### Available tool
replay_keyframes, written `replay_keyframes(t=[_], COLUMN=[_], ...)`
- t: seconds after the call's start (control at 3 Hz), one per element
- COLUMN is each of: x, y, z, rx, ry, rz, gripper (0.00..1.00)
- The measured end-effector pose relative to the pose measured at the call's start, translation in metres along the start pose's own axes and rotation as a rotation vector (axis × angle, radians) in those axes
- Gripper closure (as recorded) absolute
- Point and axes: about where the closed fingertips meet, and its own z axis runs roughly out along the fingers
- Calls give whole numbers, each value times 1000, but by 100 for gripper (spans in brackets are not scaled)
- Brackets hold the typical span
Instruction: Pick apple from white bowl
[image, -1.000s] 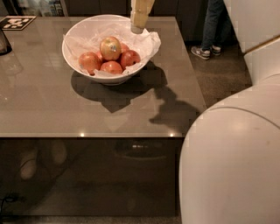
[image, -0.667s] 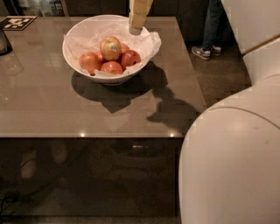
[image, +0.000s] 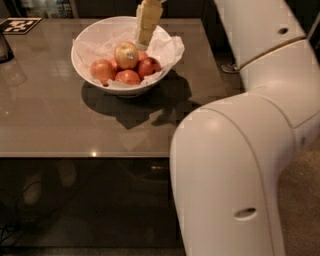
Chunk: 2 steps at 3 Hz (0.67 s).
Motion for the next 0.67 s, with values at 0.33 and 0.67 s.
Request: replay_keyframes(t=[0.33,0.67], x=[3,5], y=[-7,-12], z=[26,45], rx=[-32,-47], ry=[-25,-36], rz=[20,34], gripper=[0,0])
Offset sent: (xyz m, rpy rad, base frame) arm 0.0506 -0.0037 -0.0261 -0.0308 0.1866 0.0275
